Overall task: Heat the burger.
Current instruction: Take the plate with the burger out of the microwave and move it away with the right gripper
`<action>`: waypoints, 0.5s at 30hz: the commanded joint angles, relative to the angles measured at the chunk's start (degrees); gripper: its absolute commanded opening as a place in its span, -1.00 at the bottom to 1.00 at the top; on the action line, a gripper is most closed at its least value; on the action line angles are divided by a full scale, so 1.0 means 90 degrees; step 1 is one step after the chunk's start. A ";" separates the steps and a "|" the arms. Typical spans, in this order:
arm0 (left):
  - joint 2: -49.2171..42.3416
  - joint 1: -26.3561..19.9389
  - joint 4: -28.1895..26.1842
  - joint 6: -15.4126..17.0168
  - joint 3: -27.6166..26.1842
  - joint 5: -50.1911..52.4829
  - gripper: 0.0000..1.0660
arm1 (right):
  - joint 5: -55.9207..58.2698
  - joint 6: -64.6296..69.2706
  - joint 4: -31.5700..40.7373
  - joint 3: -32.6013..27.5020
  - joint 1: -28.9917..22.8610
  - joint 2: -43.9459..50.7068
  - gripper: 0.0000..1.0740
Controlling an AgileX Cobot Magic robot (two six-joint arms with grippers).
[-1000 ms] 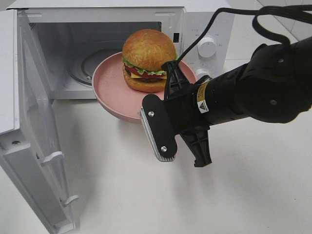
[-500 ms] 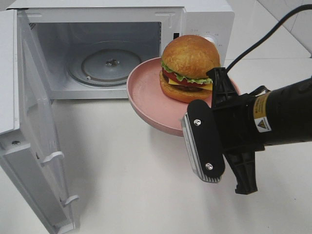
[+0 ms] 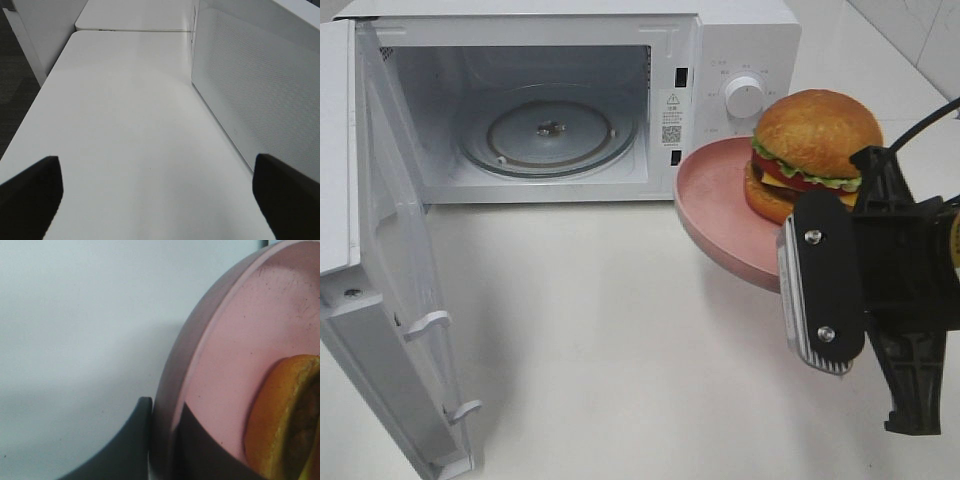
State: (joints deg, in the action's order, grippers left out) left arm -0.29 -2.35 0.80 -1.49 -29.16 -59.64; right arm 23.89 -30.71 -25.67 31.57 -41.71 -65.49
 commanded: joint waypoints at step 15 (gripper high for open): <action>-0.0045 -0.0032 -0.0013 0.0006 -0.0013 0.0076 0.83 | 0.2044 0.3005 -0.1146 0.0032 0.0032 0.0293 -0.99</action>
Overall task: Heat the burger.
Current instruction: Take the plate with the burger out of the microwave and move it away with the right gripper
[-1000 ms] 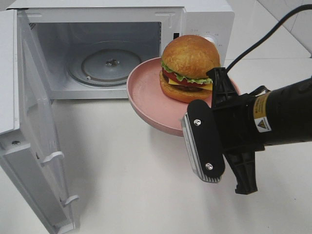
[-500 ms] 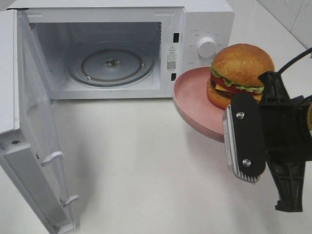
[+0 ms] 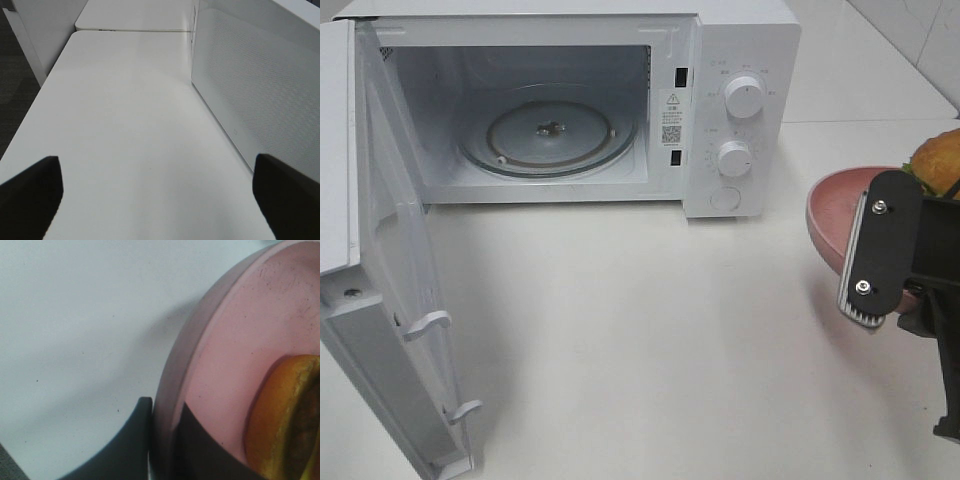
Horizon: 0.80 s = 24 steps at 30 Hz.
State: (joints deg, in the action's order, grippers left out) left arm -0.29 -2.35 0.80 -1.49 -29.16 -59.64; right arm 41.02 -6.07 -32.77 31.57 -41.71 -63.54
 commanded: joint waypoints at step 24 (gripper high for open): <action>-0.0045 -0.0032 -0.0013 0.0006 -0.0013 0.0076 0.83 | 0.1140 0.2617 -0.1509 0.0032 0.0032 0.0070 -0.98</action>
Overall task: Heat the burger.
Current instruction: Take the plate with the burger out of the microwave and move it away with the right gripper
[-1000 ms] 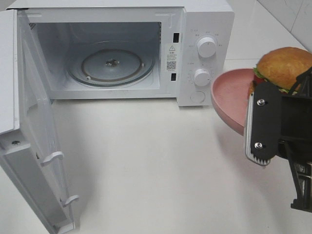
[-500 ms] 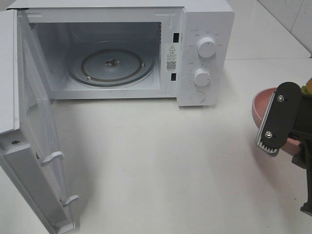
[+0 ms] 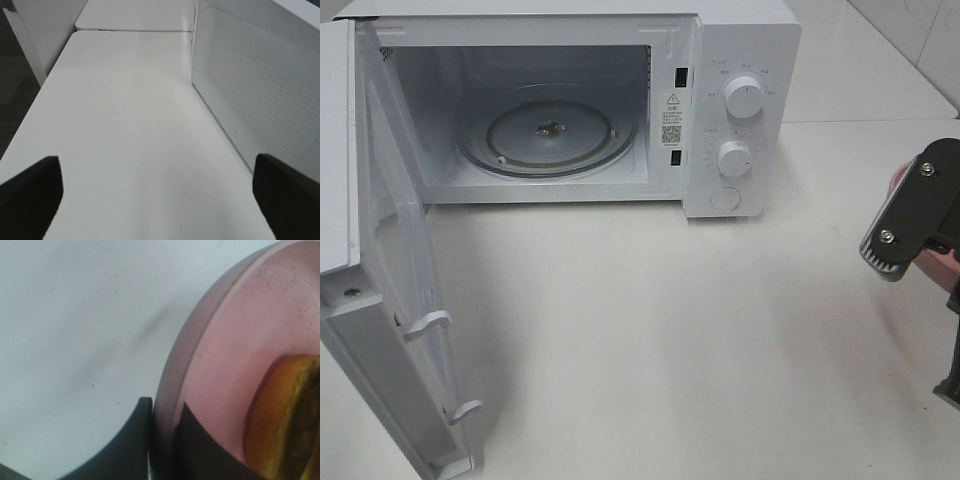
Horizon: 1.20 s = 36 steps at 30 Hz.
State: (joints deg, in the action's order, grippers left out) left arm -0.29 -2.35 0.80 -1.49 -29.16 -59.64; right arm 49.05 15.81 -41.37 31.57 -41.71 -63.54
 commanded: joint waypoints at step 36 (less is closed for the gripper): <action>-0.0045 -0.0032 -0.0013 0.0006 -0.0013 0.0076 0.83 | 0.1585 0.2655 -0.0388 0.0955 0.0057 -0.2445 -0.96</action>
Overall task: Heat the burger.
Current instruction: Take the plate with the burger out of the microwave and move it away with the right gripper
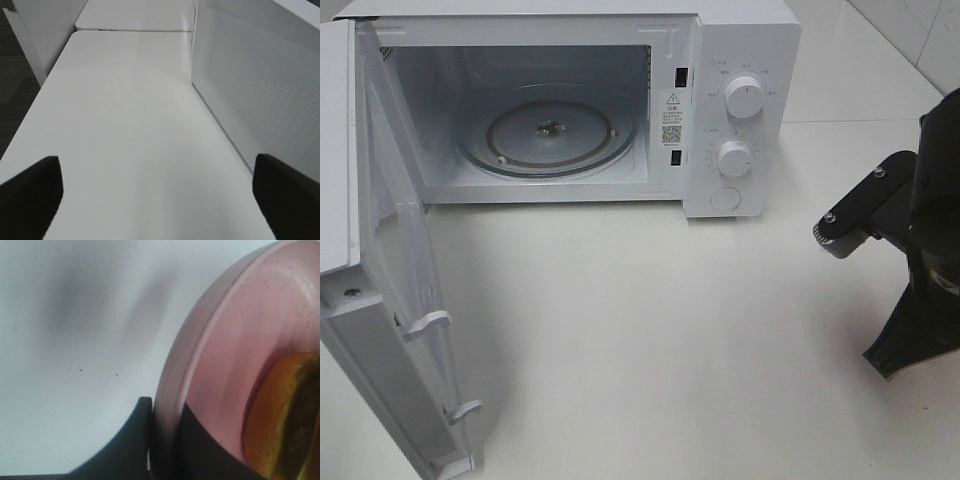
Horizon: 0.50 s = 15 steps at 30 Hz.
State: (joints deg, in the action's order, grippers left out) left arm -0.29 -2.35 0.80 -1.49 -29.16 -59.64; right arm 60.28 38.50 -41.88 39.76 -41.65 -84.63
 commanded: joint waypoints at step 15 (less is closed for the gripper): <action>-0.0045 -0.0032 -0.0013 0.0006 -0.0013 0.0076 0.83 | -0.0083 0.1267 -0.0656 -0.0057 0.0051 -0.0974 -0.94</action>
State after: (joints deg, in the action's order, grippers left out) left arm -0.29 -2.35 0.80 -1.49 -29.16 -59.64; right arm 56.95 48.41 -43.89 39.71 -41.65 -92.70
